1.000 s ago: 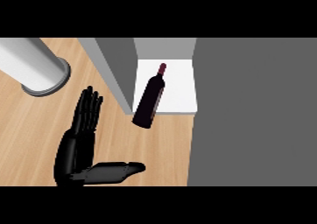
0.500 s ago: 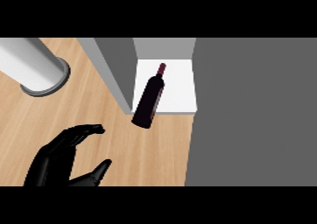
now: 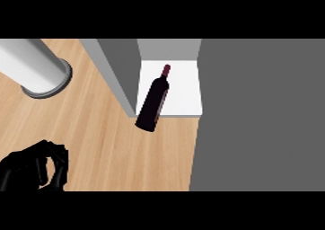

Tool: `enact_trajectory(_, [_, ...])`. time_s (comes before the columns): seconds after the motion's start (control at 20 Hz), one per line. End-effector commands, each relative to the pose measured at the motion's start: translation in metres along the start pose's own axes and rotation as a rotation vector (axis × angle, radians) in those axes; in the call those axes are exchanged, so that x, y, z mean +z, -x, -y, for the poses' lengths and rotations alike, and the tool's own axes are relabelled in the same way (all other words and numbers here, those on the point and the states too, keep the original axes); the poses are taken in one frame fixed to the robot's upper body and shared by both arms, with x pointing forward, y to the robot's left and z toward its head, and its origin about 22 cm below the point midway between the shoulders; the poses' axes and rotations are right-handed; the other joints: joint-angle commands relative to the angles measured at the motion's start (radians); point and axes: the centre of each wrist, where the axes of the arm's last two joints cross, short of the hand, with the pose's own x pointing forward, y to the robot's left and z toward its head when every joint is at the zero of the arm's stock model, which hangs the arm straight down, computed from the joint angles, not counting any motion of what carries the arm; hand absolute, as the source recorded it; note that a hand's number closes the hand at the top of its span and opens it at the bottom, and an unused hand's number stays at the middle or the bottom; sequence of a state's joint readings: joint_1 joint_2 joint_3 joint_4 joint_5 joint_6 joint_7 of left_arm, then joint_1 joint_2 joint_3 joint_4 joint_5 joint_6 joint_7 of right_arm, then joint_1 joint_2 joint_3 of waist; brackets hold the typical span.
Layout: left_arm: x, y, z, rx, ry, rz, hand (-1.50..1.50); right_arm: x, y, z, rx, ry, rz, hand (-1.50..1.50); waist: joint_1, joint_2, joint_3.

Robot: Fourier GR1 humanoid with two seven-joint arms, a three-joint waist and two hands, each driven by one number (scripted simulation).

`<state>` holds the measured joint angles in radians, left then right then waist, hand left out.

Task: Pick up the wine, place it into the cabinet and close the cabinet

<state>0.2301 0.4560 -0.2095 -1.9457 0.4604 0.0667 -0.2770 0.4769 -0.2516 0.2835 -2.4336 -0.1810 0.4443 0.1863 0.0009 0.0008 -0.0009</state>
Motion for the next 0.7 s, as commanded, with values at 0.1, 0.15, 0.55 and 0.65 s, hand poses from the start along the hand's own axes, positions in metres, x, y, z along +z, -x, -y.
enact_trajectory(0.1, [0.006,-0.005,-0.020,0.000,0.015,0.021,1.50,-0.003,-0.029,-0.006,-0.068,-0.165,0.076,1.50,0.007,-0.001,0.000])
enact_trajectory(0.15, [0.016,-0.009,-0.035,-0.002,0.012,0.013,1.50,-0.015,-0.026,-0.009,-0.079,-0.160,0.087,1.50,0.022,0.001,-0.001])
enact_trajectory(0.55, [0.025,-0.001,-0.044,-0.004,0.026,-0.004,1.50,-0.045,-0.041,-0.029,-0.105,-0.272,0.157,1.50,0.018,-0.001,-0.001])
enact_trajectory(0.65, [0.022,-0.006,-0.042,-0.005,0.027,0.007,1.50,-0.074,-0.033,-0.040,-0.098,-0.270,0.166,1.50,0.024,0.000,-0.001])
